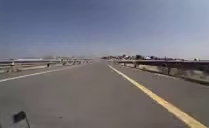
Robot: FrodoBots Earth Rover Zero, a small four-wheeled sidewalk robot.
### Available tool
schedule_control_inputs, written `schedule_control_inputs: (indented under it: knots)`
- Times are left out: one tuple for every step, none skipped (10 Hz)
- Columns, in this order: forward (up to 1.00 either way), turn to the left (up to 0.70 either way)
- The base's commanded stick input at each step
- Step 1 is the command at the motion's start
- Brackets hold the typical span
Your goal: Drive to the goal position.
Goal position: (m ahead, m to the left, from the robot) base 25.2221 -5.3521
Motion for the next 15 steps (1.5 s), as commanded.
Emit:
schedule_control_inputs:
  knots:
    - [1.00, 0.00]
    - [1.00, 0.00]
    - [1.00, 0.00]
    - [1.00, 0.00]
    - [1.00, 0.00]
    - [1.00, 0.00]
    - [1.00, 0.00]
    - [1.00, 0.00]
    - [1.00, 0.00]
    - [1.00, 0.00]
    - [1.00, 0.00]
    - [1.00, 0.00]
    - [1.00, 0.00]
    - [1.00, 0.00]
    - [1.00, 0.00]
